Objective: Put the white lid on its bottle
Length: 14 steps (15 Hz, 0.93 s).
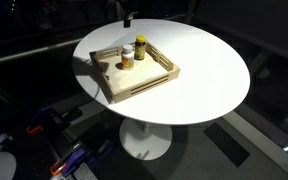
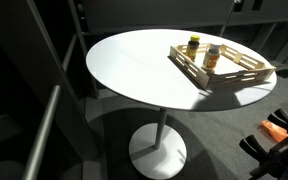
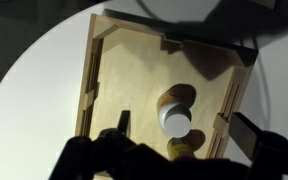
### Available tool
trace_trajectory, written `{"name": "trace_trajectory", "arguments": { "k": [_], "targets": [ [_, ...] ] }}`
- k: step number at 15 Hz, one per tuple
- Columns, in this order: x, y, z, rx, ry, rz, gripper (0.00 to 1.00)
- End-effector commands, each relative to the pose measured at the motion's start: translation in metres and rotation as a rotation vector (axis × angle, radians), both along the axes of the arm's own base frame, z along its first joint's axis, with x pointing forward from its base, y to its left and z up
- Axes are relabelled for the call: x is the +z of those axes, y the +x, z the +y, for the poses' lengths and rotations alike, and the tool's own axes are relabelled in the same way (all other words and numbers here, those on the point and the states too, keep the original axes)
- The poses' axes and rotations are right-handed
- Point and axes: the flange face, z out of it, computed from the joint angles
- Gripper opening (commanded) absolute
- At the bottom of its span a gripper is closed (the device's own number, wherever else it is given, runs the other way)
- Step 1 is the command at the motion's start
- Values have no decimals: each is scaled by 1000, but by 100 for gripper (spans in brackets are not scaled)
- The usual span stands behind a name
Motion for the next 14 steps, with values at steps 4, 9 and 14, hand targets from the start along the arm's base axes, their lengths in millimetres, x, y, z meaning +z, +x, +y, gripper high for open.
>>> {"name": "trace_trajectory", "arguments": {
  "k": [4, 9, 14],
  "targets": [
    [62, -51, -3, -78, -29, -54, 100],
    [95, -70, -3, -114, -52, -100, 100],
    [96, -68, -4, -100, -28, -106, 100]
  ]
}}
